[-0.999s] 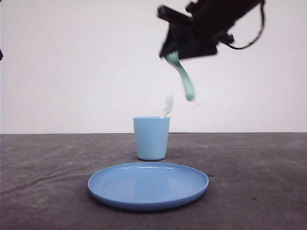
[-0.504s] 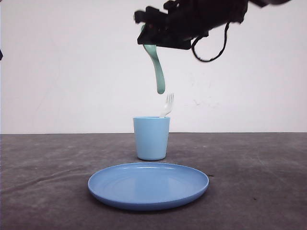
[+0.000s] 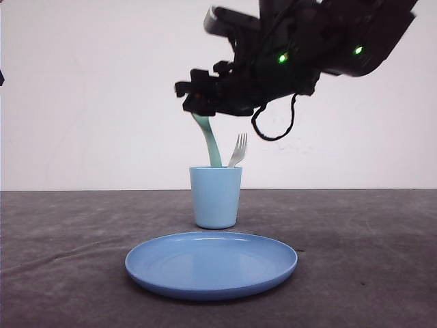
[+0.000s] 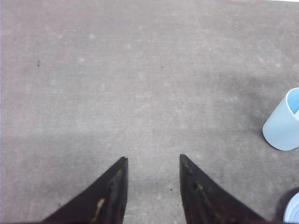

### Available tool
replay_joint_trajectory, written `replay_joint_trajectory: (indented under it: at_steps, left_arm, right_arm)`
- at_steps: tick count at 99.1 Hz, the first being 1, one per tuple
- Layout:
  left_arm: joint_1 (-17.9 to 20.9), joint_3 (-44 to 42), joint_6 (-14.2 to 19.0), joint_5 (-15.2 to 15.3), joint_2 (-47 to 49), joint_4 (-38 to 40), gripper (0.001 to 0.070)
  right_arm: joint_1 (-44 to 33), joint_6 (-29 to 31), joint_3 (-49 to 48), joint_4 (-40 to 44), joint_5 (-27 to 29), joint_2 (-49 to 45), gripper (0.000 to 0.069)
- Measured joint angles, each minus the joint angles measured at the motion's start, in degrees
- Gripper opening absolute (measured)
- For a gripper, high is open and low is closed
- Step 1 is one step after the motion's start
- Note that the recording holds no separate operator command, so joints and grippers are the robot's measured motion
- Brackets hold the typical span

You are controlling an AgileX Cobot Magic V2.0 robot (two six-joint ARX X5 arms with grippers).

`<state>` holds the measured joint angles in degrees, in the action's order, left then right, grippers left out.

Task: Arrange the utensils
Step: 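Lift the green spoon with the right gripper over the cup, then lower the spoon into the cup and open the right gripper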

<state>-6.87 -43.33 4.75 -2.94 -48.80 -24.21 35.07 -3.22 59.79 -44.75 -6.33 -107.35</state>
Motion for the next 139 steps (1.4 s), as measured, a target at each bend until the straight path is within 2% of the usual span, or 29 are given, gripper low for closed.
replay_joint_trajectory:
  at_steps: [43,48,62,73,96,115,131,139]
  left_arm:
    - [0.0,0.0,0.0,0.0,0.0,-0.02,0.0193]
    - [0.0,0.0,0.0,0.0,0.0,0.0,0.0193]
    - [0.0,0.0,0.0,0.0,0.0,-0.02,0.0193]
    - [0.0,0.0,0.0,0.0,0.0,-0.02,0.0193]
    - [0.0,0.0,0.0,0.0,0.0,-0.02,0.0193]
    - [0.0,0.0,-0.02,0.0,0.0,-0.02,0.0193]
    - [0.0,0.0,0.0,0.02,0.0,0.04,0.0193]
    - [0.0,0.0,0.0,0.02,0.0,-0.02,0.0193]
  right_arm:
    - [0.09,-1.49,0.09,11.17,0.0,-0.55,0.0211]
    - [0.09,-1.49,0.09,11.23,0.0,-0.55,0.0238]
    - [0.09,-1.49,0.09,11.19,0.0,-0.55,0.0388]
    - [0.09,-1.49,0.09,11.1,-0.17,-0.55,0.0463]
    - [0.09,-1.27,0.17,12.15,-4.66,0.66,0.0494]
    - [0.31,1.03,0.26,17.53,-6.86,8.35,0.0499]
    - [0.42,2.73,0.5,28.13,-7.17,14.88,0.064]
    - [0.44,3.3,0.5,35.17,-7.1,17.53,0.0674]
